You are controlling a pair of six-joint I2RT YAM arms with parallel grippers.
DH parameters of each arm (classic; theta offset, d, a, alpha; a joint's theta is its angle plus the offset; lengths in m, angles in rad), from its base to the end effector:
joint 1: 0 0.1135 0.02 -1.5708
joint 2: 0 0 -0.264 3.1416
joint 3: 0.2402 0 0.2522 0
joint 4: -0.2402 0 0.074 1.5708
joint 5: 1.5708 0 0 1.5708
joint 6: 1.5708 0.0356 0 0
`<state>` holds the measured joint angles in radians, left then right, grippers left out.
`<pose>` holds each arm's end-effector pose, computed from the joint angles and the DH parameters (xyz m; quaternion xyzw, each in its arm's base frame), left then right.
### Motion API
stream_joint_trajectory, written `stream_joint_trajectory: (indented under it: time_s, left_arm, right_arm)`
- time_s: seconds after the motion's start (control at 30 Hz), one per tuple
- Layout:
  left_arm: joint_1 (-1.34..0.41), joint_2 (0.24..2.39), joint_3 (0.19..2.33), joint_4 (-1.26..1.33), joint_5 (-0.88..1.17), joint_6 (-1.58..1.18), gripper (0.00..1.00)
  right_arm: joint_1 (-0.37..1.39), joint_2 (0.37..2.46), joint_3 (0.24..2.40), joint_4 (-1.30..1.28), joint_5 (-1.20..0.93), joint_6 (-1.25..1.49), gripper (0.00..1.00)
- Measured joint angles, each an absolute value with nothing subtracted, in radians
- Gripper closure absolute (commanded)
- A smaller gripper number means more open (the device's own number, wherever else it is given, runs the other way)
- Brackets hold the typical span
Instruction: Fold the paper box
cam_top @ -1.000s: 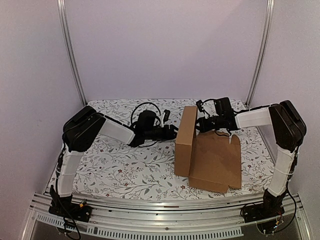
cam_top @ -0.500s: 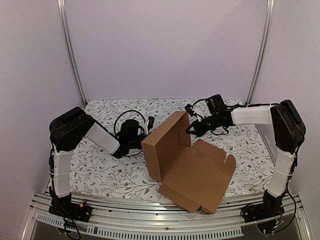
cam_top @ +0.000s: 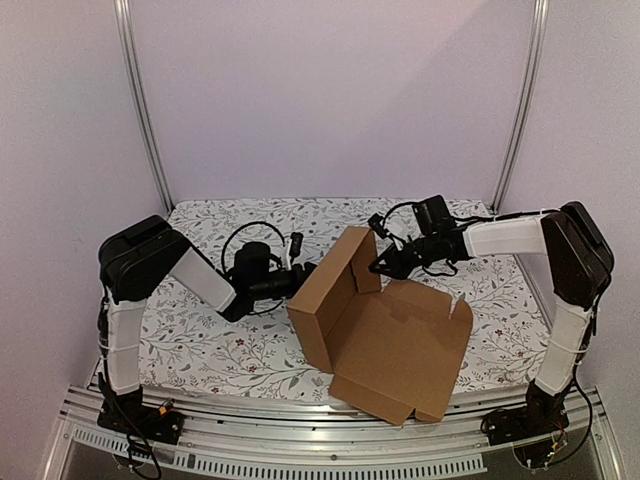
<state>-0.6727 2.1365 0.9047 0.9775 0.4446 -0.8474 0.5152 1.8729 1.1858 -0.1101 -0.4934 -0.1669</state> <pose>0.3051 -0.2626 0.0986 0.0670 0.7804 -0.5375 0.3123 0.3394 0.2116 0.1812 -0.3872 0.8155 0.2861 0.3211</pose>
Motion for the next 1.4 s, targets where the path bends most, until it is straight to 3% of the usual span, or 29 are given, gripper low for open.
stream_joint_trajectory:
  time_s: [0.4,0.5,0.6,0.77,1.4]
  left_arm:
    - [-0.669,2.185,1.031,0.962,0.489,-0.863,0.46]
    - [-0.669,2.194,1.054,0.951,0.5,-0.865,0.46]
    - [-0.669,2.207,1.081,0.943,0.512,-0.868,0.46]
    - [-0.671,2.233,1.123,0.91,0.52,-0.879,0.46]
    - [-0.701,2.322,1.434,0.602,0.417,-0.802,0.54]
  right_arm:
    - [0.516,1.944,1.157,0.111,-0.636,-0.147,0.66]
    - [0.516,1.95,1.157,0.147,-0.673,-0.147,0.73]
    - [0.516,1.959,1.158,0.189,-0.701,-0.144,0.88]
    - [0.513,2.001,1.16,0.262,-0.694,-0.118,0.99]
    - [0.524,1.956,1.048,0.453,-0.331,0.058,1.0]
